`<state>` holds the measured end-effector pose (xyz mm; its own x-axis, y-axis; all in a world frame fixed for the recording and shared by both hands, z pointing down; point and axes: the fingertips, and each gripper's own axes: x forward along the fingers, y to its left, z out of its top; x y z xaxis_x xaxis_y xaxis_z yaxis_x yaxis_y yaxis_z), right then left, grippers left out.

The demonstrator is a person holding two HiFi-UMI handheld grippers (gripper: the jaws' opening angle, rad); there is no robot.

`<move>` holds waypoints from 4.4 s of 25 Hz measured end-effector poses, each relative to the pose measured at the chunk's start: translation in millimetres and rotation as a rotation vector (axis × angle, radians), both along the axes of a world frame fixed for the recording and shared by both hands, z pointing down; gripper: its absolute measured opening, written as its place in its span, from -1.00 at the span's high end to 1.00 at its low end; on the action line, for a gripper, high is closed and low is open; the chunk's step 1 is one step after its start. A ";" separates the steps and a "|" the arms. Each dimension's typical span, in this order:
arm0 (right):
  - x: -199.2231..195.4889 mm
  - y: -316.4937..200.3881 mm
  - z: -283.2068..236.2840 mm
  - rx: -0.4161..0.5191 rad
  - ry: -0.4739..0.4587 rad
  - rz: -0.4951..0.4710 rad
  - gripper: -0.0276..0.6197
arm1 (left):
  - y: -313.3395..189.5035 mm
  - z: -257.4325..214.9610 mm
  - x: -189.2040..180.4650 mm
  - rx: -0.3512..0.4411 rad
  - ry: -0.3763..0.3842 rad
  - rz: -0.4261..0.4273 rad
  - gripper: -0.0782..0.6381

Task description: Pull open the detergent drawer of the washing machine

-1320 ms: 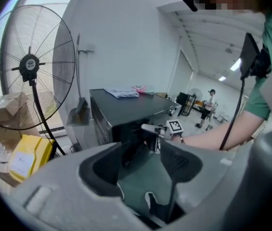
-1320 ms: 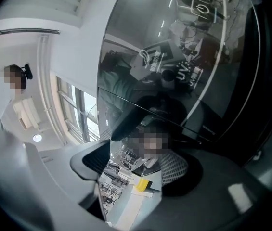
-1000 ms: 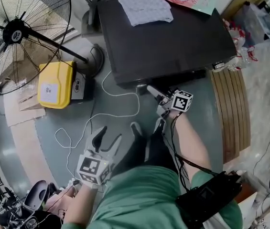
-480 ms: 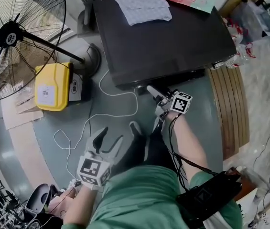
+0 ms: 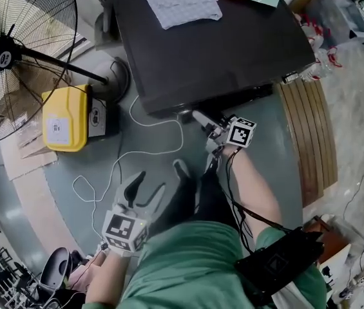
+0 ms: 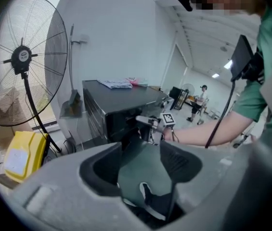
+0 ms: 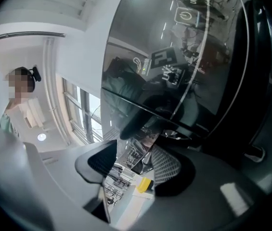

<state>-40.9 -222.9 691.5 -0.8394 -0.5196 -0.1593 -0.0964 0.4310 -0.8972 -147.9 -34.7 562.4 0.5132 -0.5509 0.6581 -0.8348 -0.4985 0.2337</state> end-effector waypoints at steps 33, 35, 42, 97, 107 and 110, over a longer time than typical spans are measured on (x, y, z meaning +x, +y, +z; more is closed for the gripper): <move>48.9 126.5 -8.6 -0.121 -0.118 0.067 0.25 | -33.3 -11.5 44.5 0.050 0.036 0.096 0.10; 50.0 131.7 -9.0 -0.129 -0.118 0.070 0.25 | -33.2 -13.8 45.0 0.050 0.036 0.100 0.10; 52.7 142.9 -0.8 -0.151 -0.082 0.057 0.25 | -33.8 -17.0 42.9 0.055 0.039 0.098 0.10; 14.1 71.0 -405.9 0.849 0.876 0.401 0.55 | -119.1 -256.4 -2.5 0.677 0.107 -0.173 0.44; 18.6 65.8 -401.5 0.831 0.877 0.409 0.55 | -124.3 -251.3 -3.2 0.667 0.095 -0.173 0.44; 21.7 65.9 -398.1 0.820 0.874 0.411 0.55 | -124.5 -247.1 -1.4 0.658 0.090 -0.170 0.44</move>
